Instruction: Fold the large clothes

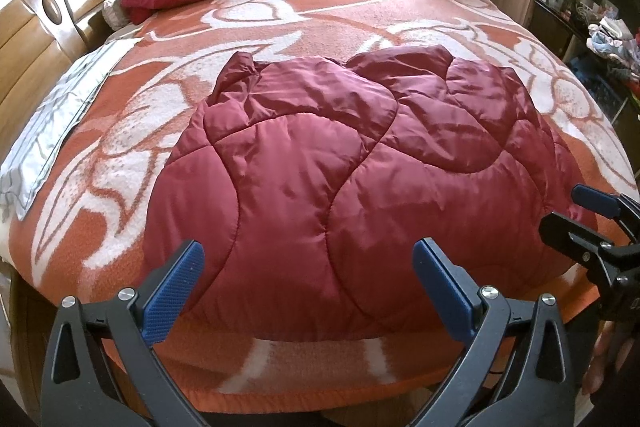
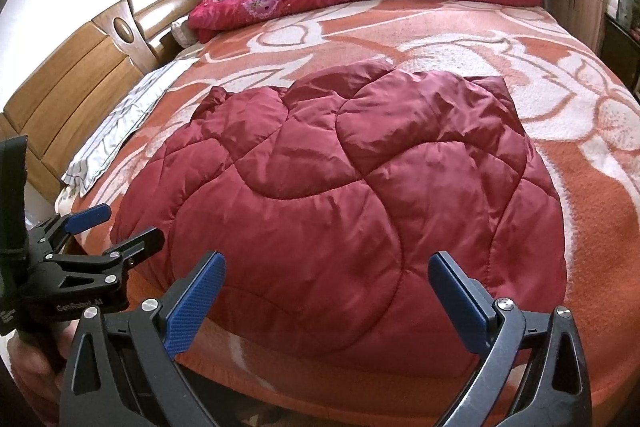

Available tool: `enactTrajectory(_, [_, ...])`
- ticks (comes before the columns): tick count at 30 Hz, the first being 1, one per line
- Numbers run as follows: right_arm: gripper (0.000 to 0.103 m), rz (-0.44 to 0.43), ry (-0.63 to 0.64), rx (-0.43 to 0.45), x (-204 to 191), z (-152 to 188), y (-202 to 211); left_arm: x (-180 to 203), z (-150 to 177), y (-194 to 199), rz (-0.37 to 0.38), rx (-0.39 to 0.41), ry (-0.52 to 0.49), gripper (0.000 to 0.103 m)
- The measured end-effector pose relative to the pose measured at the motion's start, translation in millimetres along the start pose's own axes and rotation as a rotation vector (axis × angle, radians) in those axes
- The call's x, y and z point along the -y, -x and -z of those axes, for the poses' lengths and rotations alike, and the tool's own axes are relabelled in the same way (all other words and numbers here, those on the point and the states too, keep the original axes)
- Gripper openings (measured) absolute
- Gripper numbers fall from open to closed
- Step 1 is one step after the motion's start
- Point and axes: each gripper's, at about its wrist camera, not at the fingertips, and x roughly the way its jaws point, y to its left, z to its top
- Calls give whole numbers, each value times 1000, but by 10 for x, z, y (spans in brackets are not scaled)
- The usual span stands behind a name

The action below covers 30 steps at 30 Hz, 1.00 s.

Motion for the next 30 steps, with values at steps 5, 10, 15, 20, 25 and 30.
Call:
enactTrajectory(5, [102, 0, -1, -2, 15, -7, -5, 3, -3, 0, 0, 0, 0, 103])
enactTrajectory(10, [102, 0, -1, -2, 20, -11, -4, 8, -7, -1, 0, -1, 0, 103])
enactTrajectory(15, [102, 0, 0, 0, 27, -24, 4, 8, -30, -25, 1, 2, -6, 103])
enactTrajectory(20, [102, 0, 1, 2, 28, -41, 11, 3, -51, -34, -1, 4, -14, 103])
enactTrajectory(25, [102, 0, 1, 5, 30, -73, 29, 5, -62, -32, 0, 5, -17, 103])
enactTrajectory(30, [102, -1, 1, 8, 32, -87, 39, 9, -68, -35, -1, 7, -19, 103])
